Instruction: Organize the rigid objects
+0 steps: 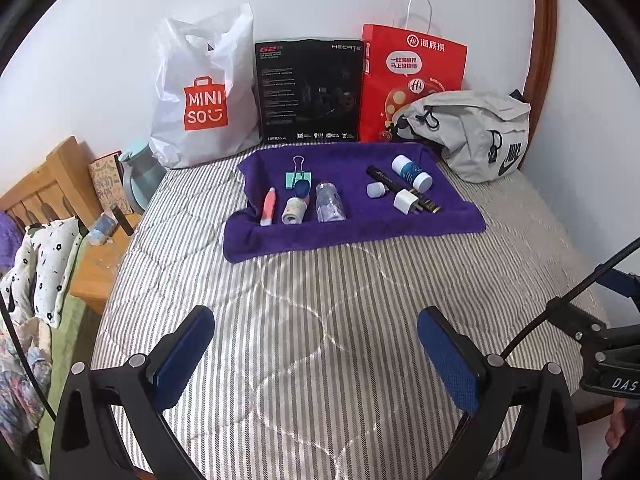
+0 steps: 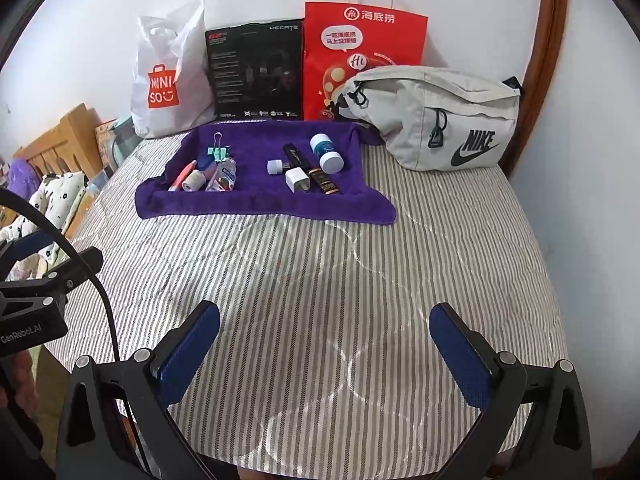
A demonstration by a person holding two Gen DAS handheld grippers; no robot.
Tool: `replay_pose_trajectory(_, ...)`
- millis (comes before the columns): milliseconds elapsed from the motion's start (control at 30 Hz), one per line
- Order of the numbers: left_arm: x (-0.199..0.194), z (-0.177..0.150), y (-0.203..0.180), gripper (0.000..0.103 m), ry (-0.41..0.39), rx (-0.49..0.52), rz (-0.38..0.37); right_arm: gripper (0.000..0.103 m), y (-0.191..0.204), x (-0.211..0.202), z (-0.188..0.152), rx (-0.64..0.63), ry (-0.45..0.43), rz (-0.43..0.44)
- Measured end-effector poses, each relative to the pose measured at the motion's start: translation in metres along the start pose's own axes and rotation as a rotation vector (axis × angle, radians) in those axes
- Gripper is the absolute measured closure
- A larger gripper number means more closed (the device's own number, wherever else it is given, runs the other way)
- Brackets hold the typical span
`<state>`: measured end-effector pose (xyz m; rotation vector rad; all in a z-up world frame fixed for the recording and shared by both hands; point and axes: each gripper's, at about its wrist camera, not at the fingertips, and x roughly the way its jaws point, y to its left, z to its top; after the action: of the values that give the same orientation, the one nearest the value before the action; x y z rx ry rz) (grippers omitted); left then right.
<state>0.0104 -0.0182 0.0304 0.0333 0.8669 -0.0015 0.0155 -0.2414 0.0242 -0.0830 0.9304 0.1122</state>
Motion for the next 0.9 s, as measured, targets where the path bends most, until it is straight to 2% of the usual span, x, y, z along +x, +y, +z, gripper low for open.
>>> replay_pose_trajectory(467, 0.007, 0.024, 0.002, 0.0, 0.022, 0.008, 0.013, 0.0, 0.004, 0.015, 0.022, -0.006, 0.028, 0.006)
replay_pose_trajectory(900, 0.014, 0.027, 0.002, 0.0, 0.032, 0.001, -0.001, 0.0, 0.004, 0.018, 0.027, -0.012, 0.037, 0.003)
